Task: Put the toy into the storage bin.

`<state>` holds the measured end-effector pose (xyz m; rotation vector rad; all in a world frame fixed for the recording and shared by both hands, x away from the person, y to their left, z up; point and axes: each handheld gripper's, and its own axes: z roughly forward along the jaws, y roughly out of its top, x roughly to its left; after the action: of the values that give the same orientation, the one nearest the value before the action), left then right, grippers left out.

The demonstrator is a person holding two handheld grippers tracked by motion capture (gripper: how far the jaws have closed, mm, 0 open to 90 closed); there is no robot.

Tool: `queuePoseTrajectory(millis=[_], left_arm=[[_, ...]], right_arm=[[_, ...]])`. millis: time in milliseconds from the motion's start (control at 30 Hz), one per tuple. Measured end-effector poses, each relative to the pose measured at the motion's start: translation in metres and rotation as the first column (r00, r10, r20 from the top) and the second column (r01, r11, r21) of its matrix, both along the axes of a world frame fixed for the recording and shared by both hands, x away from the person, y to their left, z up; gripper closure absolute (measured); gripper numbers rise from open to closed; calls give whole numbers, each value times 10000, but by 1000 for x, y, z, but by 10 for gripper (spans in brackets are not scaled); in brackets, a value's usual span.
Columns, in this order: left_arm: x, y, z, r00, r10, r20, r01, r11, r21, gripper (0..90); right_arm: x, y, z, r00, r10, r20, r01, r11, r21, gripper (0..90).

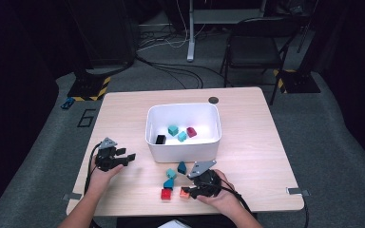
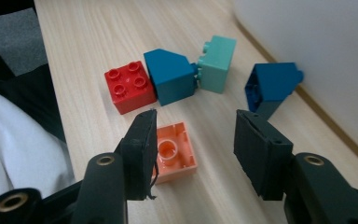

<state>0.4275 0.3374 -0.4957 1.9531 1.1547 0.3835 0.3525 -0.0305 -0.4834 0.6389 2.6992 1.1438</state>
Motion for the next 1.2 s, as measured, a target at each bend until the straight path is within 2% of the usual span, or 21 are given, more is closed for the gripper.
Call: queuePoseTrajectory(millis=[300, 467, 567, 633, 767, 900, 1200], left_arm=[[2, -2, -1, 10000, -38, -33, 38, 10000, -11, 407], [2, -1, -1, 10000, -17, -31, 17, 10000, -21, 407], [1, -1, 0, 10000, -21, -18, 21, 10000, -35, 407], [2, -1, -1, 10000, -10, 7, 10, 10000, -52, 407], [2, -1, -1, 10000, -15, 13, 15, 10000, -54, 407], [2, 0, 0, 10000, -50, 27, 50, 10000, -58, 408], [1, -1, 0, 10000, -46, 30, 46, 10000, -53, 409]], right_arm=[[-3, 7, -7, 9989, 396, -244, -395, 9992, 36, 461], [-3, 12, -13, 9971, 645, -408, -652, 9977, -172, 461], [-4, 15, -17, 9960, 722, -520, -746, 9962, -454, 526], [-3, 16, -18, 9964, 726, -429, -748, 9957, -541, 580], [-2, 15, -16, 9964, 697, -490, -725, 9956, -586, 585], [-1, 13, -12, 9971, 575, -500, -594, 9976, -356, 586], [2, 5, 6, 9987, 374, -342, -376, 9993, -51, 586]])
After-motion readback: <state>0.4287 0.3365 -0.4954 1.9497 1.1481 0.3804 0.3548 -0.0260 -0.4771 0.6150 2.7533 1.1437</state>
